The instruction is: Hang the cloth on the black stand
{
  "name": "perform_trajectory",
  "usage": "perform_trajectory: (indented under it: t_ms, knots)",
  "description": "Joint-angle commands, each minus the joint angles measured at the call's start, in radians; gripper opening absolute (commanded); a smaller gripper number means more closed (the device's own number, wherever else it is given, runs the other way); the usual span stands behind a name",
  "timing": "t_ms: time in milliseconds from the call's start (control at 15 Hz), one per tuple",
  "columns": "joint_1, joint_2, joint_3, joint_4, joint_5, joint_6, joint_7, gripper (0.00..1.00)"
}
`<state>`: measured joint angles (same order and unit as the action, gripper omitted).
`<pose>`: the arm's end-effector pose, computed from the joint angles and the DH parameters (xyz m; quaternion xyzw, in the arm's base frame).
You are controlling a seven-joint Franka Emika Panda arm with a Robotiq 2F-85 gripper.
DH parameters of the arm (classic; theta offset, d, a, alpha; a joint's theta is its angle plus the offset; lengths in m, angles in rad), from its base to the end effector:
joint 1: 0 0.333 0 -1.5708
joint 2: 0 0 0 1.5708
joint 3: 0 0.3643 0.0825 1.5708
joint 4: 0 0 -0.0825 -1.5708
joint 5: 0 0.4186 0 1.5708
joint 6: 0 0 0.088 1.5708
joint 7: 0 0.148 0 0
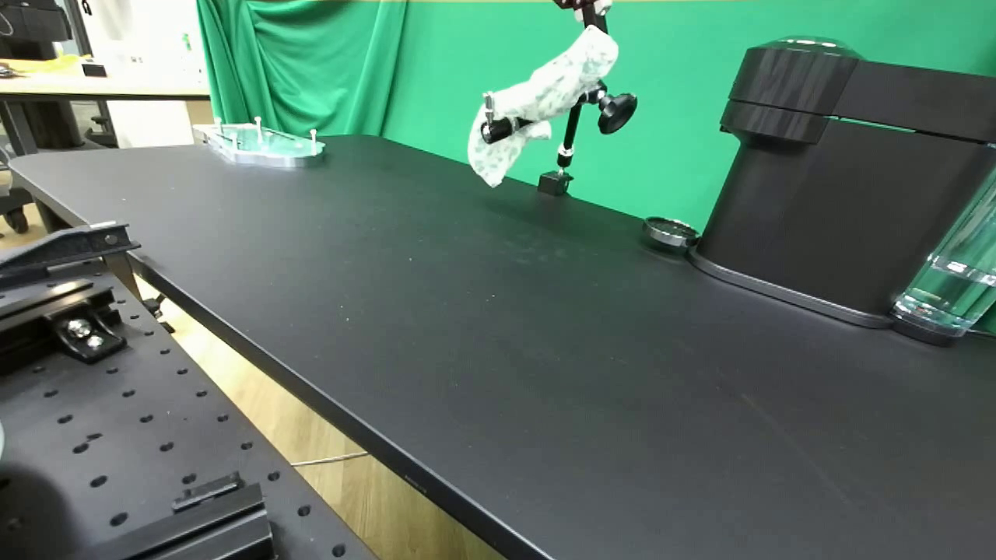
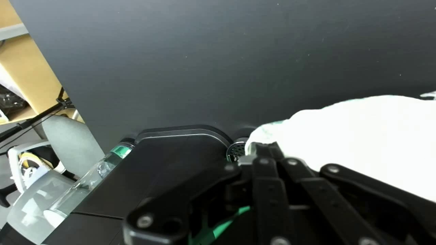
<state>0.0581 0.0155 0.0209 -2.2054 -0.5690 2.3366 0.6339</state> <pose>0.5803 0.0212 0.3772 0.9716 -0.0869 0.1264 0.1803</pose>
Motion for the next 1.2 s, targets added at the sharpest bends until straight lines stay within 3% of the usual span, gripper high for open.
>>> perform_trajectory:
  t_ms: [0,400,1133]
  knots:
    - [0.006,0.036,0.011,0.031,-0.021,0.056,0.132,0.0]
    - [0.027,0.068,0.006,0.068,-0.078,0.121,0.25,0.0]
    - [0.031,0.166,-0.025,0.037,-0.025,0.138,0.293,0.0]
